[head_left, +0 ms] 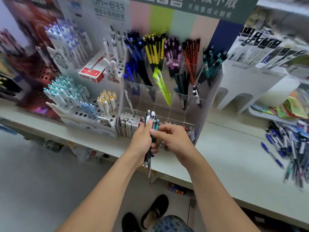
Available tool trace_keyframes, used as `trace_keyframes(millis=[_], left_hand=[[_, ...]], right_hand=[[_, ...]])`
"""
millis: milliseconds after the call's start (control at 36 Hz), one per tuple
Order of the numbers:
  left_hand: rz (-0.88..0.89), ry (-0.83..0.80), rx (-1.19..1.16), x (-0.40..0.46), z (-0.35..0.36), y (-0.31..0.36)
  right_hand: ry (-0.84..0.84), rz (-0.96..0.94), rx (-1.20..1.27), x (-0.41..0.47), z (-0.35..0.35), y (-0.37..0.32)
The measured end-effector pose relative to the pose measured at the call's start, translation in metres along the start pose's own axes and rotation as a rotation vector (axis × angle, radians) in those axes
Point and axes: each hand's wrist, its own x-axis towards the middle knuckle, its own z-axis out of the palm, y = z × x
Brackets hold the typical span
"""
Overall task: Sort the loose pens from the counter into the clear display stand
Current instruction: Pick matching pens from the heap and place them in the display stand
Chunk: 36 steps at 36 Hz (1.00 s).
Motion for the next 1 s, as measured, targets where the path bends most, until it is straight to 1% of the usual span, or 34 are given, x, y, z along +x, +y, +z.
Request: trace_keyframes(millis=[111,167,306,472,528,639,694,722,806,833,917,1000], left_hand=[[0.042,0.04,0.025,0.007,0.004,0.014],[0.063,0.078,0.045,0.011,0.007,0.023],[0.069,0.149,-0.011,0.021,0.018,0.043],[0.068,0.218,-0.025,0.034,0.016,0.06],[0.091,0.222,-0.013,0.038,0.015,0.065],[0.14,0.194,0.03,0.05,0.012,0.071],[0.16,0.168,0.048,0.056,0.01,0.074],[0.168,0.149,0.052,0.06,0.009,0.076],[0.179,0.098,0.122,0.064,0.004,0.081],[0.182,0.072,0.157,0.065,0.002,0.082],[0.176,-0.006,0.238,0.064,-0.001,0.086],[0.276,-0.075,0.345,0.066,0.001,0.09]], right_hand=[[-0.056,0.032,0.183,0.012,-0.001,-0.009],[-0.056,0.039,0.225,0.018,-0.001,-0.017],[0.004,0.017,0.164,0.041,0.006,-0.032],[0.034,-0.033,0.048,0.068,0.016,-0.044],[0.067,-0.057,0.015,0.073,0.02,-0.047],[0.135,-0.099,-0.032,0.08,0.022,-0.051],[0.146,-0.118,-0.016,0.083,0.018,-0.054],[0.146,-0.11,0.034,0.084,0.015,-0.056],[0.099,-0.053,0.286,0.085,0.001,-0.067],[0.098,-0.06,0.323,0.085,-0.003,-0.07],[0.178,-0.123,0.281,0.085,-0.009,-0.072],[0.25,-0.176,0.258,0.08,-0.009,-0.076]])
